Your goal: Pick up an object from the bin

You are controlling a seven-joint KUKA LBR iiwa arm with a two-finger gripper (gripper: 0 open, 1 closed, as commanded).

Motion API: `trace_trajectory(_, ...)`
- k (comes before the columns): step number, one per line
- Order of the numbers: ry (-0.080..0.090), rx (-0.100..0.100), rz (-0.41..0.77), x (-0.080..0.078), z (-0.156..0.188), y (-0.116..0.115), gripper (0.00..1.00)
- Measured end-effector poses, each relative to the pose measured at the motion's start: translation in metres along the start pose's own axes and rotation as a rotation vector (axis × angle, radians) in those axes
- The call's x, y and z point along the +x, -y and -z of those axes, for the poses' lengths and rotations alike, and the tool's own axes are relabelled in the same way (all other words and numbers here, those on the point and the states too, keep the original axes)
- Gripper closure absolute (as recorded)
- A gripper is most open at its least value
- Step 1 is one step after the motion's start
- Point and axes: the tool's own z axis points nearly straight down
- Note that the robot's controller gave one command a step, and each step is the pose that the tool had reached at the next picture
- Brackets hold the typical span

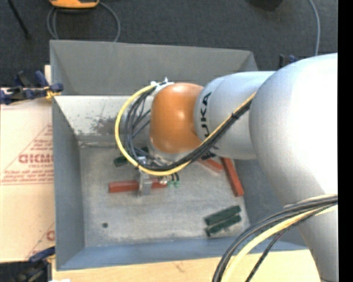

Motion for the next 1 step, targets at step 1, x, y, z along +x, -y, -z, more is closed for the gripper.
trace_trajectory(1,-0.012,0.002,-0.001,0.0024,0.0161,0.0003,1.0)
